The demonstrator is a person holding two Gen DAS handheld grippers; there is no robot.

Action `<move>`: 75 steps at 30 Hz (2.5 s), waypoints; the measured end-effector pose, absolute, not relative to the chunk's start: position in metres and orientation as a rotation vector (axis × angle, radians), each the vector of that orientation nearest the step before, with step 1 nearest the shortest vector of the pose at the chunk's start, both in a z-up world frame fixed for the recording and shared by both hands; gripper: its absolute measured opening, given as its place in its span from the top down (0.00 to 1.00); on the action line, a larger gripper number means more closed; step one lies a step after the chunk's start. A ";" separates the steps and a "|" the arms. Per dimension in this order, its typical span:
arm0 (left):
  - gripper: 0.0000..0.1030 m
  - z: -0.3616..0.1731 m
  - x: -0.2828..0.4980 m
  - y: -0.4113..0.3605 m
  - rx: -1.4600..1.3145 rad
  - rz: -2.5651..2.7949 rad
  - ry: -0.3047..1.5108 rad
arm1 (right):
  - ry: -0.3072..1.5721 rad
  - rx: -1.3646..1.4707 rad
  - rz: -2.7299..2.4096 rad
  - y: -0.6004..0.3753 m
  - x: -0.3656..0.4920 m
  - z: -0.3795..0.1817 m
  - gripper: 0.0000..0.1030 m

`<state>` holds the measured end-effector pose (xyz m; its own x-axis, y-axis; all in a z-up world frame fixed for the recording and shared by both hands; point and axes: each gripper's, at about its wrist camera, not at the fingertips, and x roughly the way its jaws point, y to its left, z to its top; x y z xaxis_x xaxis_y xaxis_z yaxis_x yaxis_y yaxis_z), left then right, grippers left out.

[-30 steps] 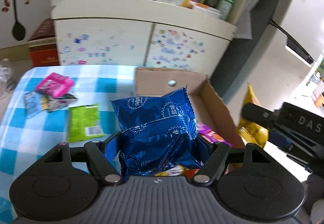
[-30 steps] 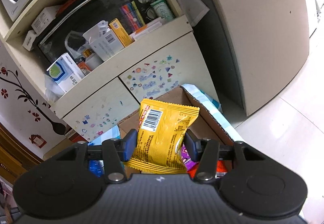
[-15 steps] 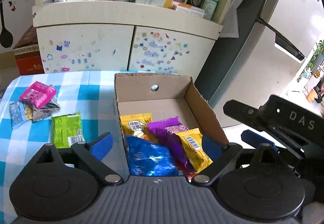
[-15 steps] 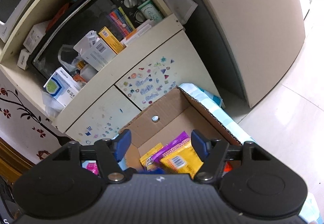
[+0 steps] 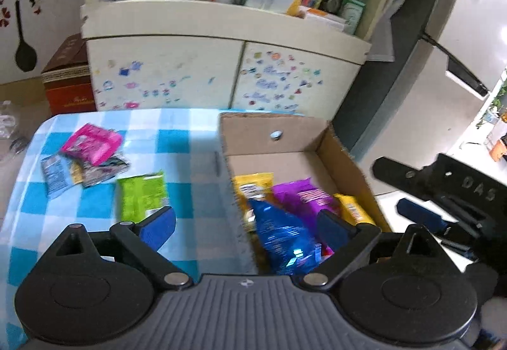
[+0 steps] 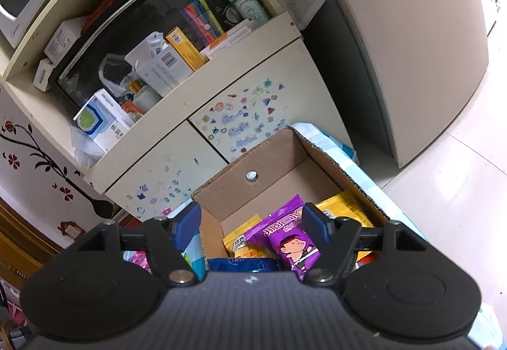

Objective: Organize snacks
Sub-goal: 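Withdraw both grippers from the box back over the remaining packets, then grasp the green packet with the right gripper while the left gripper grasps the light-blue packet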

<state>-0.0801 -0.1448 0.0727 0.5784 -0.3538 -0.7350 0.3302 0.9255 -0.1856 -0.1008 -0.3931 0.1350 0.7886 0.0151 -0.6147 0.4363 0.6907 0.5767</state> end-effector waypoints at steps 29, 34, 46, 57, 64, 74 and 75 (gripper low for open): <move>0.04 0.052 -0.010 0.032 -0.022 -0.068 0.881 | 0.667 0.570 -0.096 -0.327 -0.073 0.148 0.29; 0.04 0.040 0.005 0.036 0.107 -0.077 0.860 | 0.696 0.510 -0.036 -0.300 -0.060 0.149 0.27; 0.04 0.010 0.042 0.037 0.231 -0.215 0.856 | 0.792 0.383 0.119 -0.227 -0.025 0.129 0.27; 0.05 -0.025 0.068 0.026 0.431 -0.409 0.818 | 0.904 0.400 0.065 -0.212 0.009 0.086 0.27; 0.05 -0.041 0.080 0.020 0.466 -0.445 0.820 | 0.953 0.417 0.042 -0.205 0.032 0.063 0.27; 0.02 -0.049 0.094 0.022 0.422 -0.467 0.806 | 0.978 0.361 -0.001 -0.197 0.051 0.039 0.24; 0.02 -0.050 0.094 0.022 0.418 -0.469 0.803 | 0.980 0.356 -0.006 -0.197 0.053 0.036 0.24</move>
